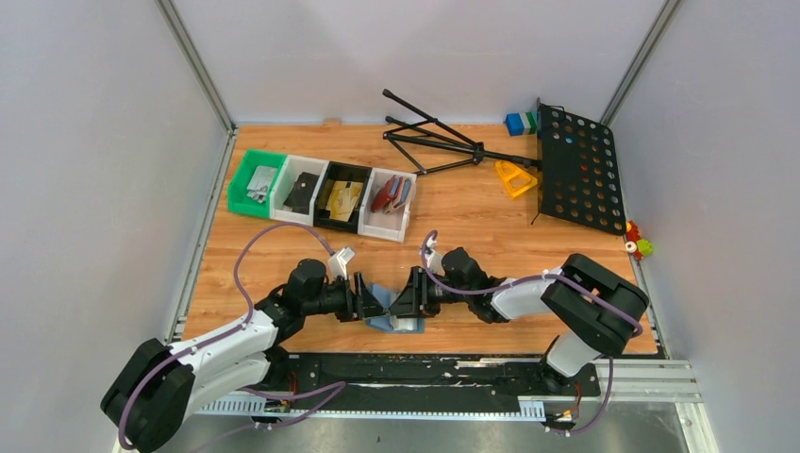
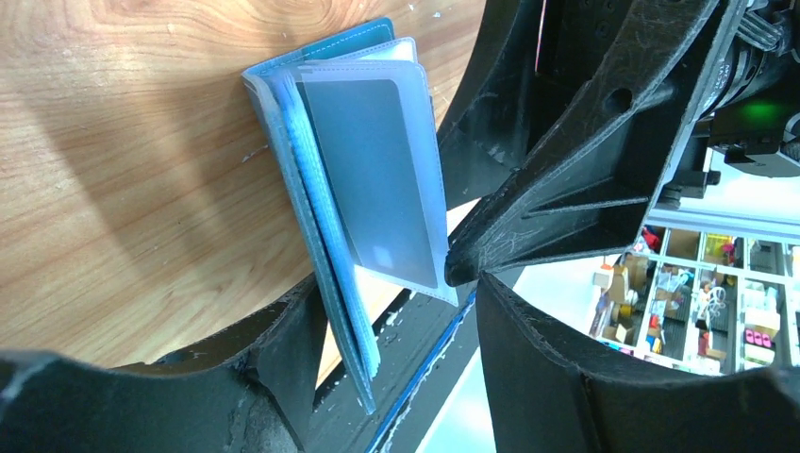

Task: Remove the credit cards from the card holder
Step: Remove the credit card from the card holder.

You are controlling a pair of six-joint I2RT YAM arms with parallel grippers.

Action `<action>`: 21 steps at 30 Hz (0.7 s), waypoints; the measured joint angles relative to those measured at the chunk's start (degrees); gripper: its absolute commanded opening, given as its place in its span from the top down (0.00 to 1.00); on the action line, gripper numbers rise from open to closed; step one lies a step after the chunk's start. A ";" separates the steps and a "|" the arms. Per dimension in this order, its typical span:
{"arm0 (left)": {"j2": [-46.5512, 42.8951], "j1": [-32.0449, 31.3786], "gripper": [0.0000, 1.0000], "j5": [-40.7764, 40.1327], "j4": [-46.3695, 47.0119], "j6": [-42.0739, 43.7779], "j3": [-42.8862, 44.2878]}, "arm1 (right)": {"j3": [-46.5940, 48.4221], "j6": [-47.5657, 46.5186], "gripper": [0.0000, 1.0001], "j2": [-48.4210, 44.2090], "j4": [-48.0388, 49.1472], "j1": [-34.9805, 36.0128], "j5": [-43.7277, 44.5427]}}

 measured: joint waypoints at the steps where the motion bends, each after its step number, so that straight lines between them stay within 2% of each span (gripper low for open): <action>1: 0.04 0.00 0.42 -0.02 -0.02 0.11 0.00 | 0.00 -0.17 0.56 -0.24 -0.61 0.00 0.15; 8: -0.02 -0.02 0.53 -0.46 -0.59 0.81 0.00 | -0.04 -2.34 0.53 -3.91 -5.95 0.00 1.99; 17: 0.48 -0.02 0.60 -0.87 -1.75 1.01 0.00 | -0.42 -4.46 0.53 -6.80 -10.21 0.00 3.58; 21: 0.79 -0.02 0.62 -0.92 -1.95 1.05 0.00 | -0.66 -4.98 0.61 -7.23 -11.28 0.00 3.89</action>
